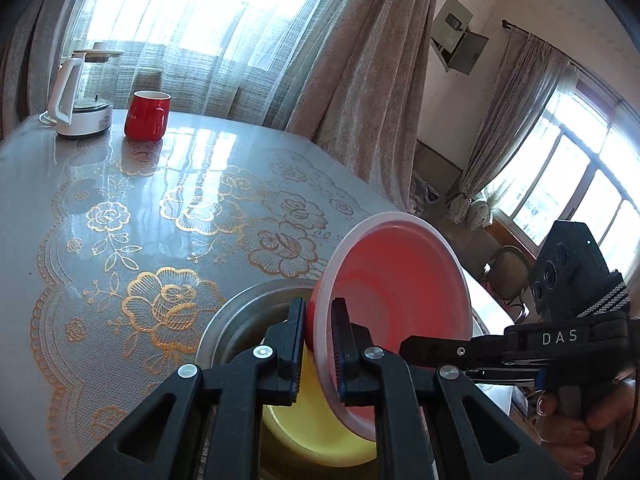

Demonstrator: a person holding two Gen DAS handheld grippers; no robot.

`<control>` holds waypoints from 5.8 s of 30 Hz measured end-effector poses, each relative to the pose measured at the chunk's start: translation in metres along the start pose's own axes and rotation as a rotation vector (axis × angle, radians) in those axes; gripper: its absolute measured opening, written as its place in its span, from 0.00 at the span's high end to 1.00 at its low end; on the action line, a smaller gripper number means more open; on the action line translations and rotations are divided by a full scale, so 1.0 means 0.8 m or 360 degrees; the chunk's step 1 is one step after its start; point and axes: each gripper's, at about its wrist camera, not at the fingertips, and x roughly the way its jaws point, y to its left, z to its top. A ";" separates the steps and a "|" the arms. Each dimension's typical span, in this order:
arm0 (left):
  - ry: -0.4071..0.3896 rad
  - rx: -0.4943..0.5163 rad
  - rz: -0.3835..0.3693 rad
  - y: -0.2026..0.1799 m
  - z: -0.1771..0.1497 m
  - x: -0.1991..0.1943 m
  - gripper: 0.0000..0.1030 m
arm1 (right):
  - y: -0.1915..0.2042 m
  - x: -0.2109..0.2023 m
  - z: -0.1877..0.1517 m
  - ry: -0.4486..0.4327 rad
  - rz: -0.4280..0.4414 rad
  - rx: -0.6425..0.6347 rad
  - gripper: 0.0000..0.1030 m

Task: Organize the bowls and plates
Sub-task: 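Lower the red bowl into the yellow bowl with the right gripper, then open the right gripper and withdraw it from the red bowl, then grasp the steel bowl rim with the right gripper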

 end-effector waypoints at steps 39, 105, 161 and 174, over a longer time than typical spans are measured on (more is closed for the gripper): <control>0.0010 -0.0062 0.0124 0.013 -0.019 -0.004 0.87 | -0.012 0.007 -0.014 -0.0045 -0.0143 0.0027 0.85; 0.0013 -0.0232 0.0853 0.039 -0.056 -0.071 0.21 | -0.023 -0.048 -0.070 -0.0166 -0.0213 -0.0136 0.72; 0.0170 -0.0252 0.0428 0.026 -0.063 -0.032 0.81 | -0.020 -0.012 -0.060 -0.0114 -0.0321 -0.0221 0.76; 0.0173 -0.0230 0.0418 0.027 -0.062 -0.029 0.81 | -0.025 -0.003 -0.055 -0.0076 -0.0259 -0.0191 0.82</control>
